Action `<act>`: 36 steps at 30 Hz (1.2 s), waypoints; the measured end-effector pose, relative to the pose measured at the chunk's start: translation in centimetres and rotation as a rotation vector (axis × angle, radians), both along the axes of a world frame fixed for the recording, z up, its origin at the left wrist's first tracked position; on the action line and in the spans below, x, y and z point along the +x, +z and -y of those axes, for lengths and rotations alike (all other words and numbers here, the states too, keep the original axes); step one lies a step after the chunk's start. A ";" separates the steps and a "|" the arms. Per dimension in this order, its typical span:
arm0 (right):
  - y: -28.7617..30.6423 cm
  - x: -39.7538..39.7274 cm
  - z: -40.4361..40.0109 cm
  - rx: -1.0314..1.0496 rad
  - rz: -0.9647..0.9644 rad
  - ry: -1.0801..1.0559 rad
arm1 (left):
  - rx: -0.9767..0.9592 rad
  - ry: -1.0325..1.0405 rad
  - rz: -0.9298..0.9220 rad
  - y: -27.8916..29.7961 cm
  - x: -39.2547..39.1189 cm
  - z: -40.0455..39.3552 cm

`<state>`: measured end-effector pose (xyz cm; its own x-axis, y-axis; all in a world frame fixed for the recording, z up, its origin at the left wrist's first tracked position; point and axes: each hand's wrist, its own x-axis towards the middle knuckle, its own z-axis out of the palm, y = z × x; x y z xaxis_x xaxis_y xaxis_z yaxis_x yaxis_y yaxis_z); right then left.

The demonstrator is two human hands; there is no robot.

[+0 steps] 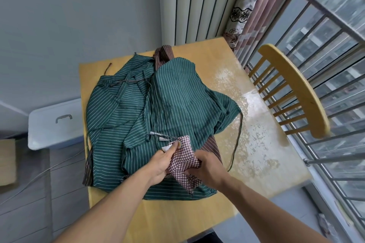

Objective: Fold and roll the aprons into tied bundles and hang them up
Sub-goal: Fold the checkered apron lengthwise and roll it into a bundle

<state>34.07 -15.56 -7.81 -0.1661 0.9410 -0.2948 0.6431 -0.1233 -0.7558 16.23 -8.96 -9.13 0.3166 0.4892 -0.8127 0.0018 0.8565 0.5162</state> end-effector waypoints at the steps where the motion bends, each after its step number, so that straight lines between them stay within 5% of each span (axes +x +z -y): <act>1: 0.2 -0.2 -0.1 0.074 0.067 0.057 | -0.005 -0.001 0.001 -0.1 0.0 0.1; 6: 1.2 -1.1 0.1 0.351 0.270 0.164 | -0.003 -0.058 0.022 0.8 -0.1 0.6; 12: 1.2 -1.3 0.4 0.563 0.432 0.048 | 0.117 -0.120 -0.093 1.3 -0.3 0.9; 18: 1.6 -1.9 1.5 0.489 0.496 -0.192 | 0.208 -0.109 -0.225 1.9 0.7 2.2; 23: 1.5 -2.8 1.7 0.137 0.181 -0.302 | 0.346 0.072 -0.361 2.1 1.1 2.3; 28: 2.6 -3.0 1.3 -0.324 -0.638 -0.455 | 0.519 -0.002 -0.627 2.2 0.1 1.8; 36: 2.9 -3.4 0.7 -0.302 -0.795 -0.696 | 0.574 -0.084 -0.536 1.7 -0.3 2.5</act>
